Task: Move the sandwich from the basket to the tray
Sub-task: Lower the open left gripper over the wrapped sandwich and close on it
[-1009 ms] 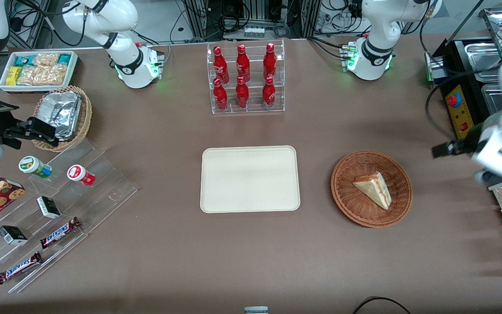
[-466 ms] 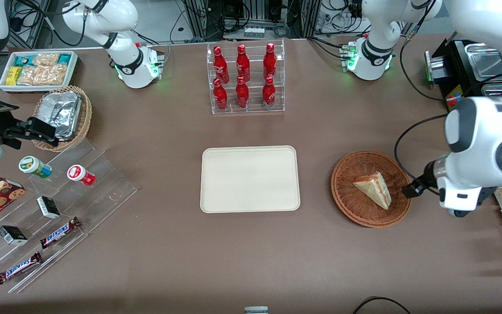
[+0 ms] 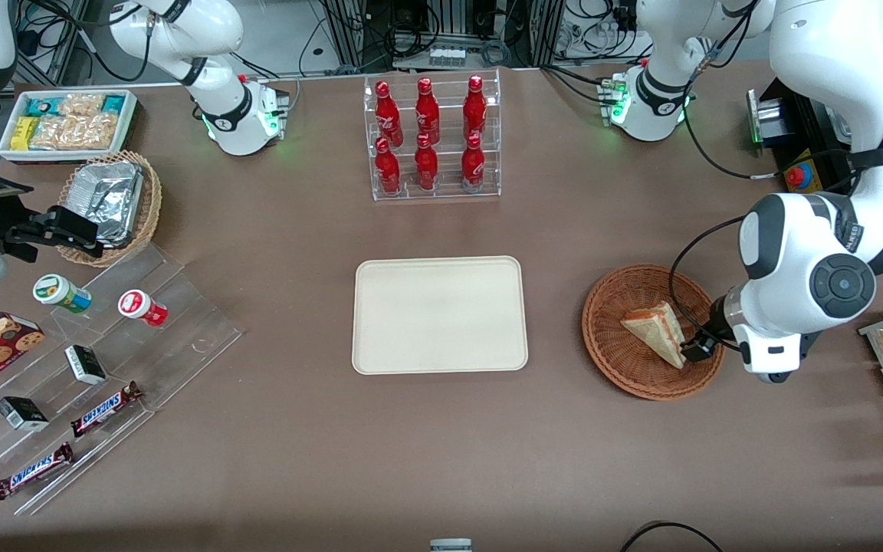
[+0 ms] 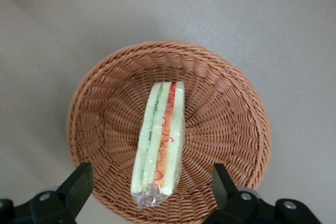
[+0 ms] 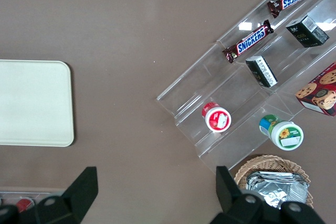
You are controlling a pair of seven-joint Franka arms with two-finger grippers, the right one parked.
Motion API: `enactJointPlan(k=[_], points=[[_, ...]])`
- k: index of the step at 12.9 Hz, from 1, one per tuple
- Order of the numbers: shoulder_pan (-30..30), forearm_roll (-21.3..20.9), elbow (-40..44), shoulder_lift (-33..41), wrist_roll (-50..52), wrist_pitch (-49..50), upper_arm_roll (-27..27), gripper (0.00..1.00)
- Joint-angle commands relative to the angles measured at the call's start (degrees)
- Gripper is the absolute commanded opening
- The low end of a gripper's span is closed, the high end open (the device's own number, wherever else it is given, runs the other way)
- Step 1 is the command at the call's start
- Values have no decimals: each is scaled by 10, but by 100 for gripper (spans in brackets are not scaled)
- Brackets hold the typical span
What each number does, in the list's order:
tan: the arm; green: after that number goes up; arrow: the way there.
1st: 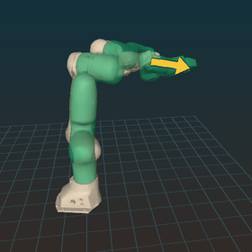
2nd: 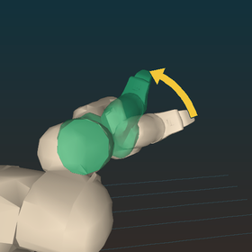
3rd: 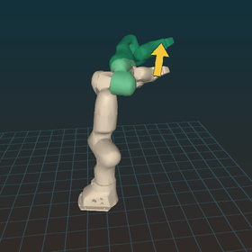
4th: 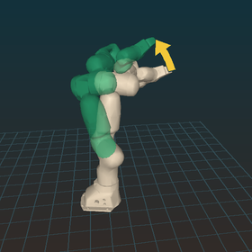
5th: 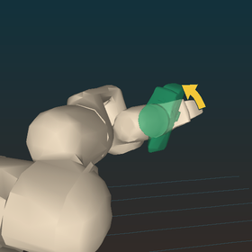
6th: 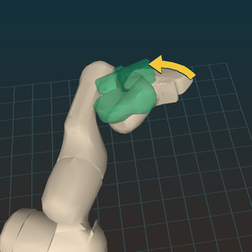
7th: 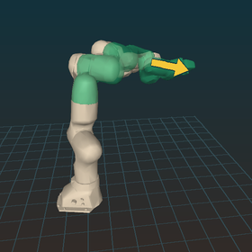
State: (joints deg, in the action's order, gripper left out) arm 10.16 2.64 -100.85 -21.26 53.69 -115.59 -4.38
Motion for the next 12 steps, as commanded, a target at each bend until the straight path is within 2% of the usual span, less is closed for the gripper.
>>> enactJointPlan(k=[1,6,12], points=[[19,13,-56,29,42,-52,-5,100],[44,11,-115,26,55,-117,-5,100],[50,2,-150,23,55,-140,-6,100]])
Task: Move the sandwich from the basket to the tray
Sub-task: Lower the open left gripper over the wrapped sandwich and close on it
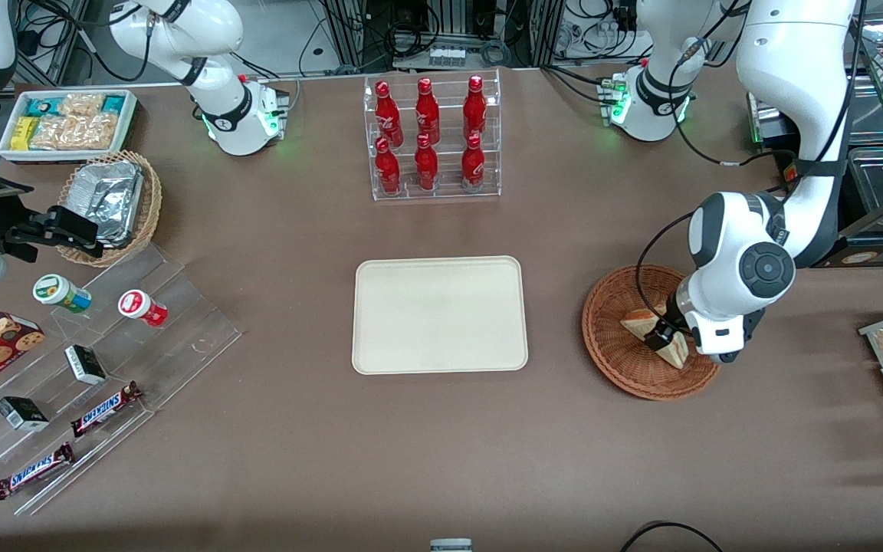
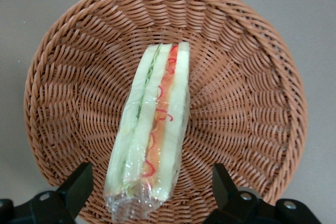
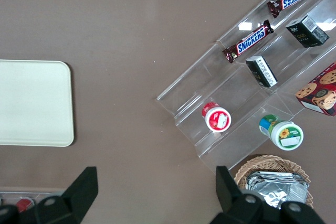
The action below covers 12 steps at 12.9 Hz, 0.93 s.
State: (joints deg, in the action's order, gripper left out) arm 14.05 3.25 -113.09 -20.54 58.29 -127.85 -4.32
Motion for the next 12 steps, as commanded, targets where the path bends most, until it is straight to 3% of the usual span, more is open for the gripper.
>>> enactJointPlan(k=[1,2,3,5,6,10,12], points=[[17,-8,-31,15,9,-22,-7,100],[17,-12,-32,13,9,-27,-7,99],[17,-12,-31,10,9,-27,-7,85],[16,-13,-30,11,5,-24,-8,14],[14,-13,-27,11,1,-23,-8,0],[12,-27,-16,19,-2,-5,-9,0],[12,-27,29,47,-4,81,-9,0]])
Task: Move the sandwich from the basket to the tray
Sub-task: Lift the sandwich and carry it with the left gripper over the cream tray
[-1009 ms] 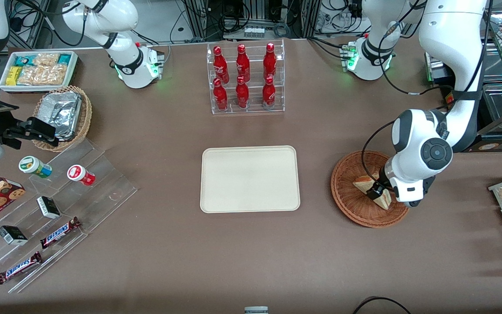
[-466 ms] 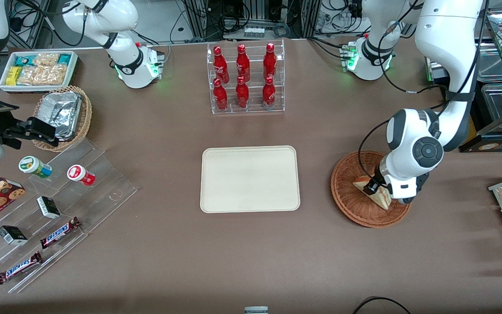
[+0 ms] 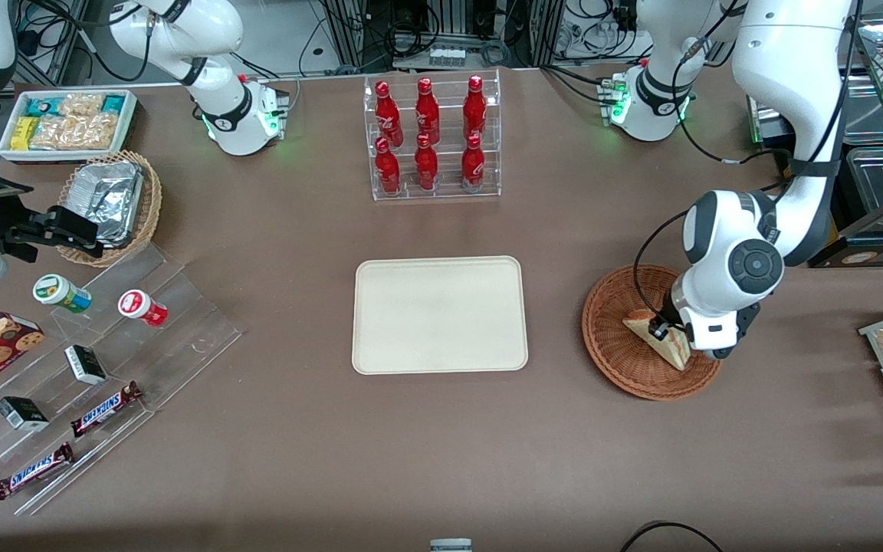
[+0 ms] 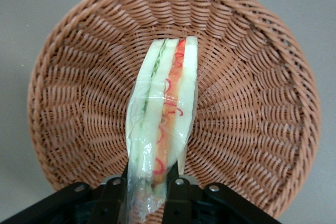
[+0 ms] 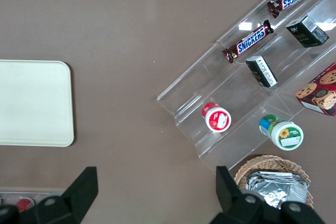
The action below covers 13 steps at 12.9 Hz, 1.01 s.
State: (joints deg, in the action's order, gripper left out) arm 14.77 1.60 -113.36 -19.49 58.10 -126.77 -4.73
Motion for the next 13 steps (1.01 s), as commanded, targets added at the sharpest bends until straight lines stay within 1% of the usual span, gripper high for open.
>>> enactJointPlan(k=[1,2,3,6,8,10,11,12,13], points=[[8,-11,64,40,-1,118,-4,0],[15,-11,100,39,4,162,-1,0],[37,-11,135,37,9,192,0,0],[106,-7,195,31,0,216,1,0],[162,-5,243,-4,-1,214,2,0],[227,-8,285,-55,-2,212,2,0],[257,-12,296,-84,-4,210,1,0],[279,-39,299,-108,-13,208,2,0],[292,-55,300,-130,-17,194,2,0]])
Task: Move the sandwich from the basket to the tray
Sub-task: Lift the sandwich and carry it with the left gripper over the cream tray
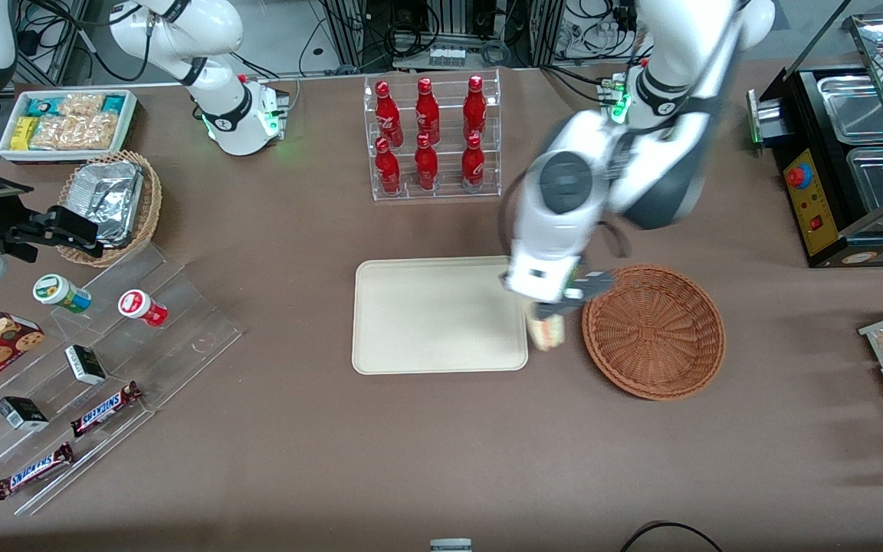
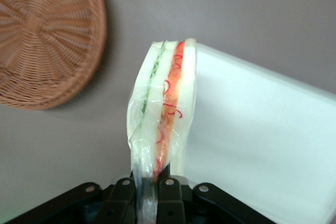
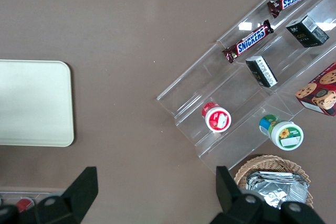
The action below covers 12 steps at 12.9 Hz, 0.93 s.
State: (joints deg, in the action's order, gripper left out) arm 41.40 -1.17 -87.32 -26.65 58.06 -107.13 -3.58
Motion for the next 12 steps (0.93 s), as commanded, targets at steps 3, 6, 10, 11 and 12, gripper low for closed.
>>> enactJointPlan(k=[3,6,10,11,12], points=[[54,-31,39,-97,-18,-48,-10,0],[55,-29,39,-108,-41,-82,-1,0],[68,-31,40,-128,-43,-117,2,0],[68,-31,40,-134,-42,-121,2,0],[69,-31,40,-139,-42,-124,2,0]])
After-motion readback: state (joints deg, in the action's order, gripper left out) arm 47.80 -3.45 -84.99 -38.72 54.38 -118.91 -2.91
